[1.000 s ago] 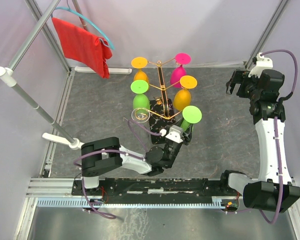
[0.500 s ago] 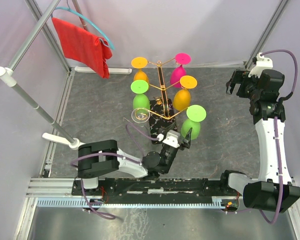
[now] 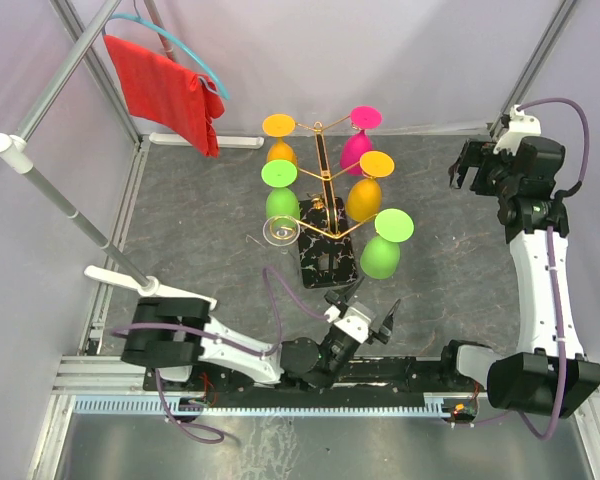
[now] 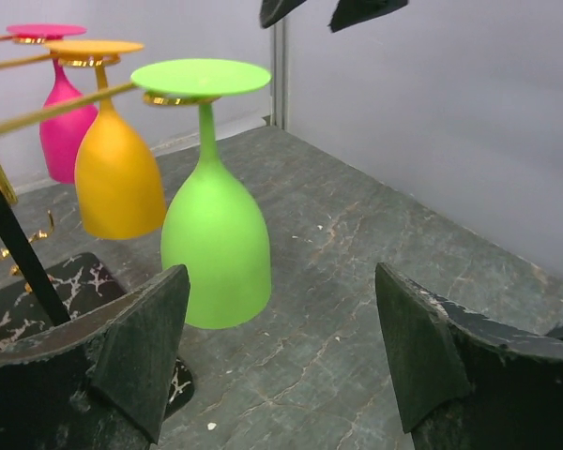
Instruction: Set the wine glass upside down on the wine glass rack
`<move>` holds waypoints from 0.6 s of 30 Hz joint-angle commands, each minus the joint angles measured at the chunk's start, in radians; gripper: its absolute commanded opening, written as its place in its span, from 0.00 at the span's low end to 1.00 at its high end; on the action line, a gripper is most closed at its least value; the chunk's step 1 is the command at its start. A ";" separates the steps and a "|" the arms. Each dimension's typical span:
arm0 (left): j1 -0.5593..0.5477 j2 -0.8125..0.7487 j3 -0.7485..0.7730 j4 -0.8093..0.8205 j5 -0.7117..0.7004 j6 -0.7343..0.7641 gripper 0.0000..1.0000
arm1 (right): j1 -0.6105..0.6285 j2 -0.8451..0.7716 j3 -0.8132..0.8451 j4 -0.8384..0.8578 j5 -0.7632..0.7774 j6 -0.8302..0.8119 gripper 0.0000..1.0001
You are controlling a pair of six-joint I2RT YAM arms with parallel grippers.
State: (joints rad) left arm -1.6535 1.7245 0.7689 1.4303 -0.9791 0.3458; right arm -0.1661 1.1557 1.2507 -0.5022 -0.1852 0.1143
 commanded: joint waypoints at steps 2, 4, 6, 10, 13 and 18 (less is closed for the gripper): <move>-0.018 -0.161 0.083 -0.361 0.019 -0.043 0.86 | -0.004 0.030 0.072 0.013 -0.030 0.034 1.00; -0.017 -0.207 0.097 -0.422 0.052 -0.048 0.86 | -0.006 0.045 0.082 0.013 -0.034 0.042 1.00; -0.004 -0.252 0.133 -0.490 0.075 -0.020 0.87 | -0.005 0.055 0.089 0.014 -0.034 0.047 1.00; 0.101 -0.340 0.225 -0.696 0.207 -0.065 0.86 | -0.004 0.065 0.098 0.014 -0.041 0.062 1.00; 0.216 -0.398 0.275 -0.797 0.311 -0.115 0.86 | -0.004 0.063 0.100 0.012 -0.045 0.067 1.00; 0.372 -0.454 0.397 -0.960 0.429 -0.144 0.88 | -0.005 0.065 0.114 -0.003 -0.048 0.060 1.00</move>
State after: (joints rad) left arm -1.3727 1.3319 1.0508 0.6434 -0.6956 0.2695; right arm -0.1661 1.2259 1.3033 -0.5159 -0.2111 0.1669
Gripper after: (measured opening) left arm 0.865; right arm 0.999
